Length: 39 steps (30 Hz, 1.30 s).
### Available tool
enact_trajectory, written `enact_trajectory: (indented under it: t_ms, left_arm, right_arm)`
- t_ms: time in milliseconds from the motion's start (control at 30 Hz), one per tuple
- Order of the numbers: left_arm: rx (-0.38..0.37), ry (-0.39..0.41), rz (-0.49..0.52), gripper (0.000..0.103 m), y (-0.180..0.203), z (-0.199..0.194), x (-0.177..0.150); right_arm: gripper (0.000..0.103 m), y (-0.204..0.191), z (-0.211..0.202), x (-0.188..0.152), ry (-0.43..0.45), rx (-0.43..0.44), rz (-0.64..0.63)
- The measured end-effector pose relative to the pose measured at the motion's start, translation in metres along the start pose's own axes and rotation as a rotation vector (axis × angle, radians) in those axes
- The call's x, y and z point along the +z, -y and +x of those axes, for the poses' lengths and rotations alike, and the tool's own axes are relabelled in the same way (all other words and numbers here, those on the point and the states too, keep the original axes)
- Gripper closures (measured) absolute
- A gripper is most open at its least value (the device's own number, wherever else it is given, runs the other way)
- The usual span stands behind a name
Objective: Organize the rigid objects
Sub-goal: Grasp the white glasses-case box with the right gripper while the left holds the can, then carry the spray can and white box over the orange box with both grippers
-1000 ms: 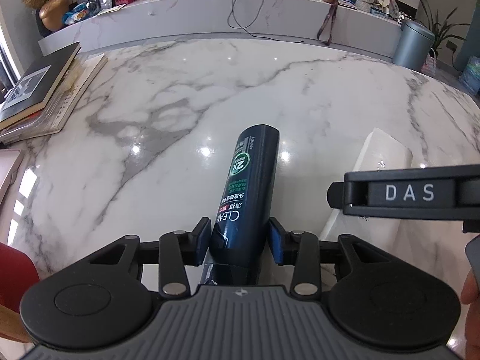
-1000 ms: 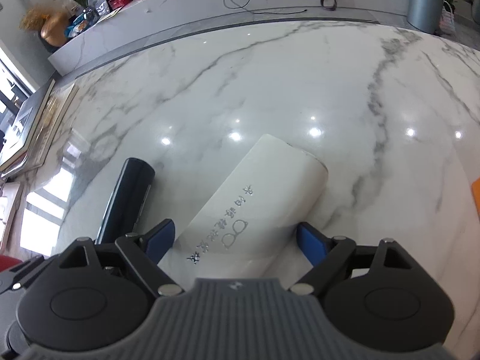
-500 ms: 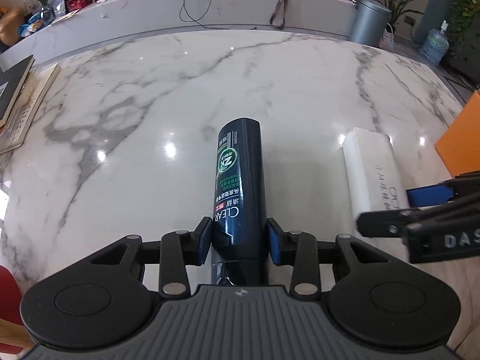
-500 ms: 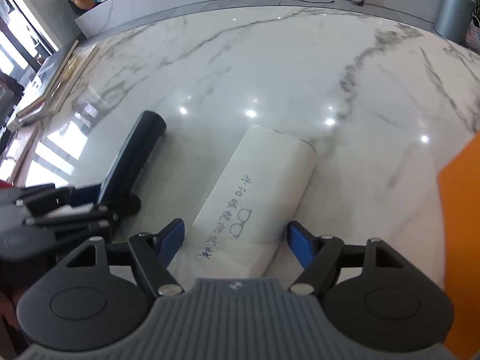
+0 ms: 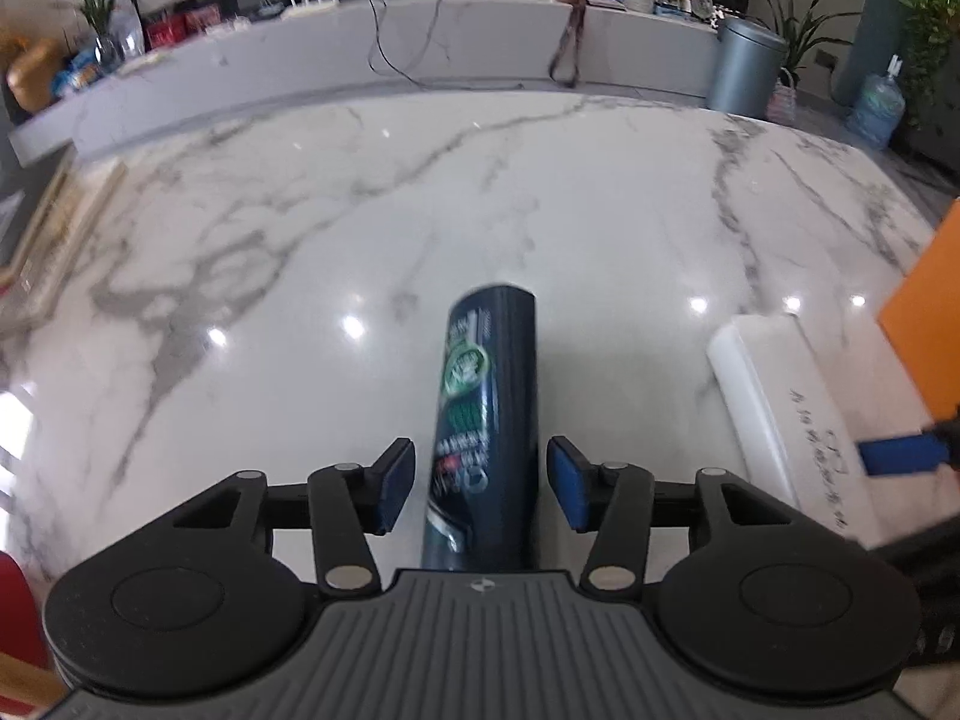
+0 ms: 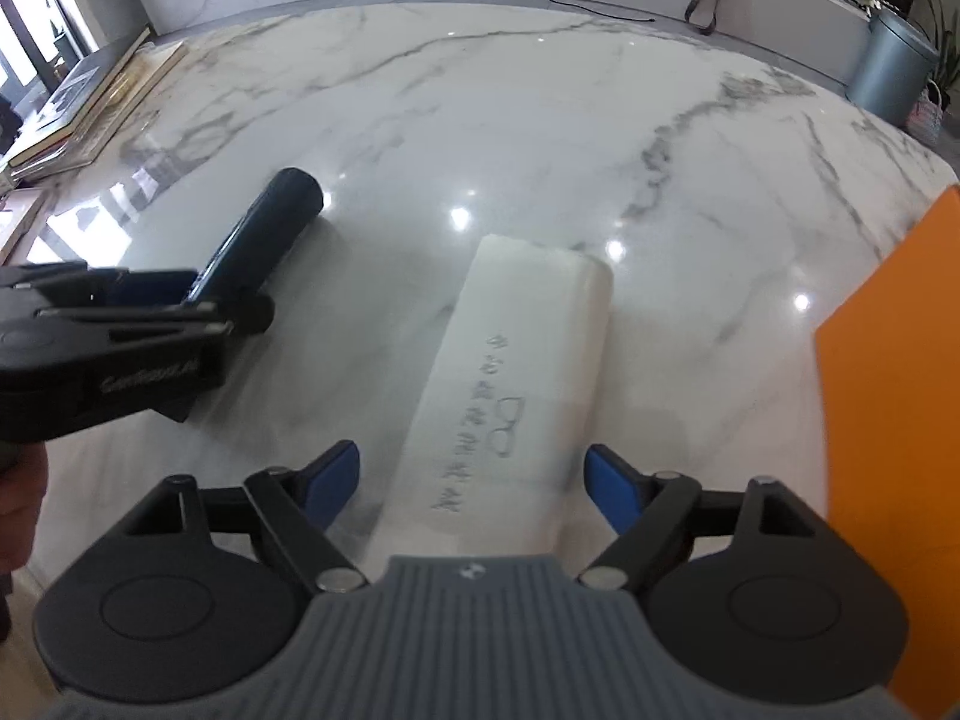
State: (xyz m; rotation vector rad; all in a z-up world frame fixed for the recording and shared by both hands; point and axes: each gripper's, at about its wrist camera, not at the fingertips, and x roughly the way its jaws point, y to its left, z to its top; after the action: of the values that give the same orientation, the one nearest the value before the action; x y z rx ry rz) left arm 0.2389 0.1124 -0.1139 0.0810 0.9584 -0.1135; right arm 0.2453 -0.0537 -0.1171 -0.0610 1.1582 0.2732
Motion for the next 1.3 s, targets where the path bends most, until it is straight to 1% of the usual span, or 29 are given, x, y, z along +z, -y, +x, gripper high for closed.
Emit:
enact_trajectory:
  t_ms: [67,167,233,333,400,467,500,600,867,967,1100,1233,1300]
  left_arm:
    - [0.031,0.013,0.016,0.044,0.004,0.003,0.001]
    - [0.043,0.016,0.011,0.044,0.004,0.007,0.002]
    - [0.043,0.016,-0.001,0.044,0.004,0.01,0.003]
    - [0.044,0.029,-0.003,0.049,0.003,0.011,0.003]
    - [0.046,0.038,0.011,0.055,0.004,0.01,0.002]
    - [0.057,0.05,0.038,0.059,0.008,0.009,0.0]
    - [0.068,0.056,0.061,0.062,0.011,0.009,-0.001]
    - [0.086,0.061,0.096,0.063,0.016,0.007,-0.003]
    - [0.083,0.036,0.1,0.063,0.019,0.002,-0.005]
    - [0.078,0.069,0.107,0.064,0.02,-0.008,-0.005]
    - [0.062,0.112,0.102,0.063,0.023,-0.02,-0.001]
    - [0.022,0.135,0.041,0.064,0.019,-0.037,0.013]
    - [0.009,0.154,0.028,0.064,0.021,-0.048,0.018]
  right_arm:
    - [0.021,-0.006,0.005,-0.002,0.002,-0.009,0.018]
    - [0.02,-0.006,0.01,-0.004,0.017,-0.046,0.068]
    - [0.023,-0.007,0.01,-0.005,0.038,-0.057,0.086]
    - [0.027,-0.009,0.01,-0.006,0.063,-0.08,0.085]
    - [0.03,-0.012,0.011,-0.007,0.072,-0.099,0.074]
    - [0.037,-0.015,0.011,-0.008,0.079,-0.115,0.057]
    - [0.04,-0.015,0.011,-0.009,0.085,-0.113,0.05]
    - [0.04,-0.015,0.008,-0.011,0.104,-0.099,0.017]
    - [0.041,-0.007,0.004,-0.016,0.087,-0.06,0.007]
    - [0.041,-0.005,0.0,-0.02,0.083,-0.054,0.02]
    - [0.041,-0.002,-0.013,-0.026,0.099,-0.043,0.026]
    - [0.041,0.003,-0.026,-0.031,0.116,-0.04,0.031]
    - [0.041,0.006,-0.034,-0.034,0.13,-0.036,0.032]
